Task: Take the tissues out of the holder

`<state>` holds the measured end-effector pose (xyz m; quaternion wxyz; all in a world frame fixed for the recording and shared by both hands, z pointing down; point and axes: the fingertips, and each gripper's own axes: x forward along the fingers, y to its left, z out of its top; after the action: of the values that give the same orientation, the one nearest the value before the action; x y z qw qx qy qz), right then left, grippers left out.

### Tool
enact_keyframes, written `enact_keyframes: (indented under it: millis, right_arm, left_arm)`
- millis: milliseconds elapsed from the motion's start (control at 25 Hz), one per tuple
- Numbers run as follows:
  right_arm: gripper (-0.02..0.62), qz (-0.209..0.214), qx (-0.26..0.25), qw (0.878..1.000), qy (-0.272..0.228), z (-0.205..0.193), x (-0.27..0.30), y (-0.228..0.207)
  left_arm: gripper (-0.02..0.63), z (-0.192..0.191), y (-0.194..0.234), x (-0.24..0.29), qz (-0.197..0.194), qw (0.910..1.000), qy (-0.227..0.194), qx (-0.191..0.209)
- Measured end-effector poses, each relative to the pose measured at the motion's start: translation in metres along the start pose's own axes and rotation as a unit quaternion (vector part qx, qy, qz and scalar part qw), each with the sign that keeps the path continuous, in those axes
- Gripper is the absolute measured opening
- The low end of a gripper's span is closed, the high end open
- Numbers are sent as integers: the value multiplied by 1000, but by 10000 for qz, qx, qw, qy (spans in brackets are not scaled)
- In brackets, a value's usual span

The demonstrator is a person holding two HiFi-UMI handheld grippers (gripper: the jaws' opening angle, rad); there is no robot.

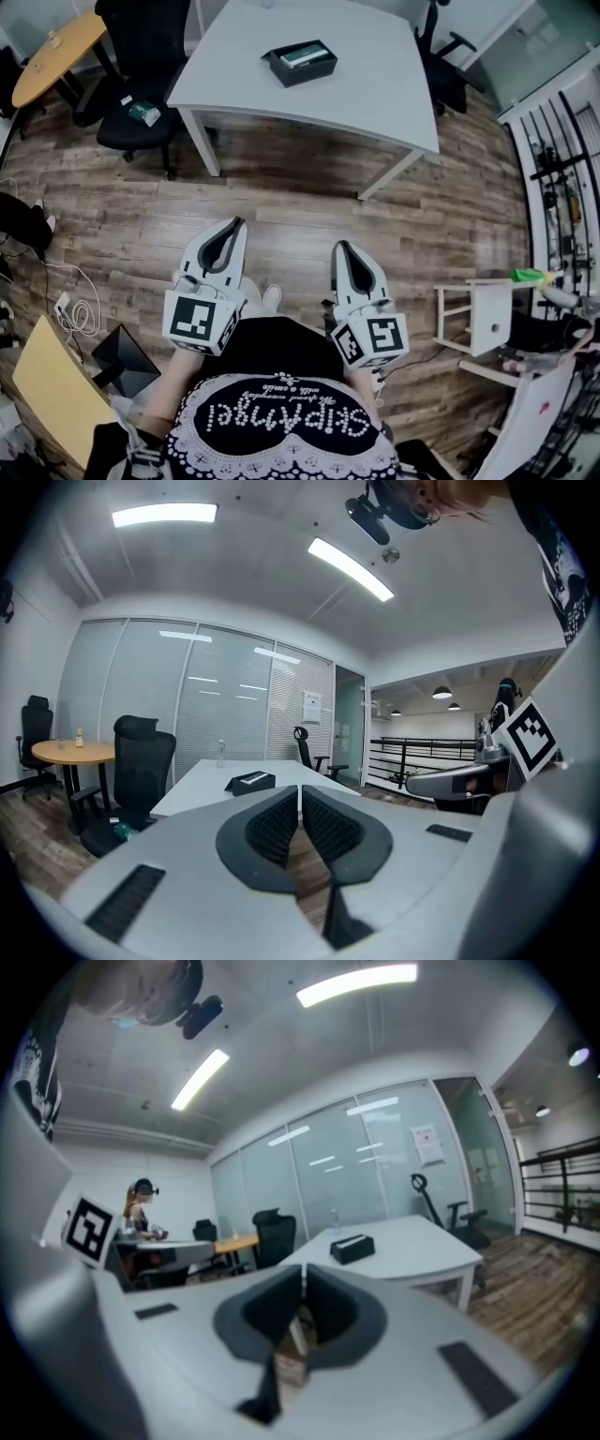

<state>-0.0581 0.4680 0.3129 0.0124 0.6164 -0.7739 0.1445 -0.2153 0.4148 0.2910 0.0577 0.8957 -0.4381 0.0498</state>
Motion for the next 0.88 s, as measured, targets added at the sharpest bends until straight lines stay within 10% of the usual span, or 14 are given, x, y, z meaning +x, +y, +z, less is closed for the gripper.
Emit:
enact_keyframes:
  millis: [880]
  right_arm:
    - [35,-392,224,9986,259,-1,24,-39]
  left_arm:
    - [38,-1,8,51,-142,9996,194,-115]
